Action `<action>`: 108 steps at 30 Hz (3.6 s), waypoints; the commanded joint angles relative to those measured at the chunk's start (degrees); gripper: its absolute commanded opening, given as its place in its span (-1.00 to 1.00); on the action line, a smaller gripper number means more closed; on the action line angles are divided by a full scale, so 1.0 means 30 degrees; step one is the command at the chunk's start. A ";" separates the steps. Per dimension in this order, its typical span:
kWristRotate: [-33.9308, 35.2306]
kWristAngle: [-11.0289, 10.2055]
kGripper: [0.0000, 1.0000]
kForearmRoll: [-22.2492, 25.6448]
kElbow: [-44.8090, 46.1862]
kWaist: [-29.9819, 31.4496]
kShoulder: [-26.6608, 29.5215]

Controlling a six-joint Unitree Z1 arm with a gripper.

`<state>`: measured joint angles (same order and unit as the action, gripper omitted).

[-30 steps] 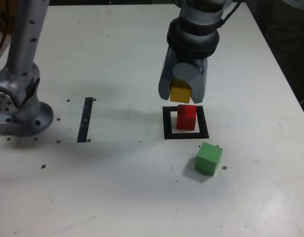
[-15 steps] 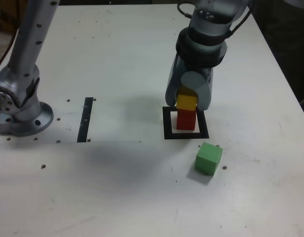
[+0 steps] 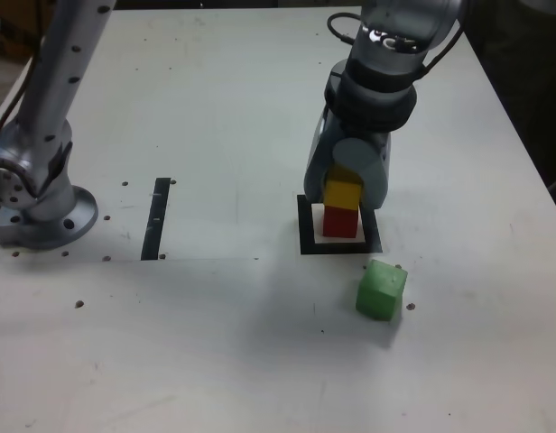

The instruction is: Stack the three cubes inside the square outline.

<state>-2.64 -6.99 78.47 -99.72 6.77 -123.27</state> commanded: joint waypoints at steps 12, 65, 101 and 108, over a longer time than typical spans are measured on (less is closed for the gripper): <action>-0.0234 -0.0062 0.69 -0.0011 0.0304 -0.0294 -0.0095; 0.0425 0.0883 0.95 0.2535 -0.4345 0.6180 -0.1362; -0.0108 0.0550 0.02 -0.0566 -0.2596 0.5479 -0.2748; -0.0032 0.0796 -0.26 -0.0816 -0.2735 0.5394 -0.2746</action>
<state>-2.84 -4.78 76.33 -107.84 23.16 -131.22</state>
